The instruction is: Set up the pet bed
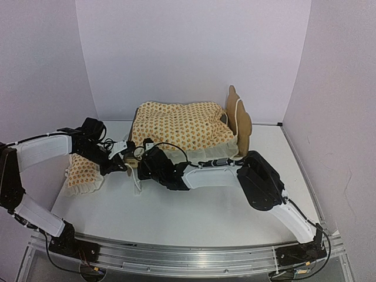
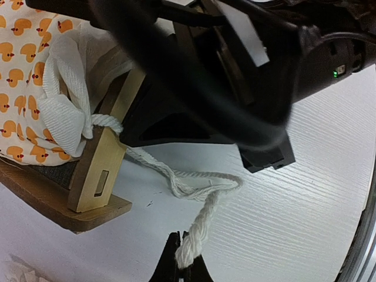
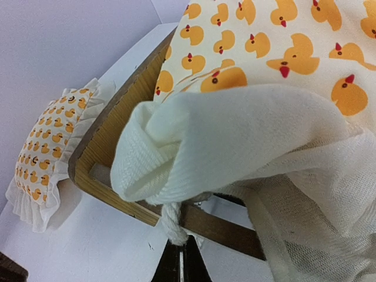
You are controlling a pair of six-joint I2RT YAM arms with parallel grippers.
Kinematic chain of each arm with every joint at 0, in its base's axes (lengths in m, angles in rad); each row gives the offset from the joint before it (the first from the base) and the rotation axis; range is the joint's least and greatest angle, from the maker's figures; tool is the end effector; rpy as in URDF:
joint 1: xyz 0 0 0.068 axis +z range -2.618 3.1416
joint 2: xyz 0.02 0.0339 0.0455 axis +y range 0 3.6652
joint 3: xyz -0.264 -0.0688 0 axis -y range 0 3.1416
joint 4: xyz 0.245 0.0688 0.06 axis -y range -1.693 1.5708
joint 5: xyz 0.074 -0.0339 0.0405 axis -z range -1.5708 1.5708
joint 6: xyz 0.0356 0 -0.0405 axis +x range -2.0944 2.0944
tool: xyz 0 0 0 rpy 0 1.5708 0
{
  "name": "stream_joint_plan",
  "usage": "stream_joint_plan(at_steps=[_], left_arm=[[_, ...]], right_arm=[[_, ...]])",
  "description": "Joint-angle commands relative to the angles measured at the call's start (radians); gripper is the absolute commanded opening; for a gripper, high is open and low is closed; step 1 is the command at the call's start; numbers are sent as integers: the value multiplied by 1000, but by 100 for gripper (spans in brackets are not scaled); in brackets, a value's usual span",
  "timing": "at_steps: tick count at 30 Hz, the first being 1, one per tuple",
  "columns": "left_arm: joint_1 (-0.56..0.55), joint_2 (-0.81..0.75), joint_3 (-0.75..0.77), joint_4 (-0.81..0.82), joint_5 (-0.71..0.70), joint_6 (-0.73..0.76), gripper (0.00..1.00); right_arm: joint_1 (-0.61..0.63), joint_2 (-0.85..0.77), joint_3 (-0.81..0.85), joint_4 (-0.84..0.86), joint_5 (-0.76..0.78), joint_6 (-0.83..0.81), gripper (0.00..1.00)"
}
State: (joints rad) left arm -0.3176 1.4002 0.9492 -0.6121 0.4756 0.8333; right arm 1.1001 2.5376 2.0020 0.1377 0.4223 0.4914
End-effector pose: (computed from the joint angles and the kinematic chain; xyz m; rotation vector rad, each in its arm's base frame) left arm 0.2544 -0.1008 0.2286 1.4951 2.0154 -0.4213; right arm 0.2746 0.5074 0.1487 -0.3222 1.9603 0.6385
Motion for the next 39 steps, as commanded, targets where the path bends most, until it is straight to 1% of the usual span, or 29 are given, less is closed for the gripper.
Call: stream_joint_plan(at_steps=[1,4,9,11,14,16,19,20,23,25,27,30,32,36,39], left_arm=[[4,62,74,59,-61,-46,0],[6,129,135,43,-52,-54,0],[4,226,198,79,-32,-64,0],[-1,240,191,91,-20,-24,0],[-38,247,142,138,-33,26,0],[-55,255,125,160,-41,46,0],[-59,281,138,179,-44,53,0],[-58,289,139,176,-31,63,0],[-61,295,127,176,75,110,0],[-62,303,120,182,141,117,0],[-61,314,108,197,175,118,0],[-62,330,73,242,188,141,0],[-71,343,53,272,191,161,0],[-93,368,33,343,174,165,0],[-104,389,28,399,140,120,0]], right_arm=[[-11,-87,-72,82,-124,-110,0],[-17,-186,-162,114,-270,-154,0],[-37,-277,-269,155,-406,-128,0],[-39,-279,-271,172,-460,-127,0],[-40,-275,-271,221,-525,-121,0],[-45,-272,-273,237,-554,-109,0],[-48,-281,-289,245,-570,-93,0],[-49,-281,-292,248,-577,-89,0],[-52,-273,-291,250,-579,-72,0],[-54,-273,-298,250,-561,-60,4],[-55,-281,-313,248,-539,-54,11],[-55,-298,-351,227,-479,-36,23],[-55,-305,-365,197,-459,-33,27],[-54,-319,-377,136,-466,-29,33],[-55,-342,-383,88,-470,-30,35]])
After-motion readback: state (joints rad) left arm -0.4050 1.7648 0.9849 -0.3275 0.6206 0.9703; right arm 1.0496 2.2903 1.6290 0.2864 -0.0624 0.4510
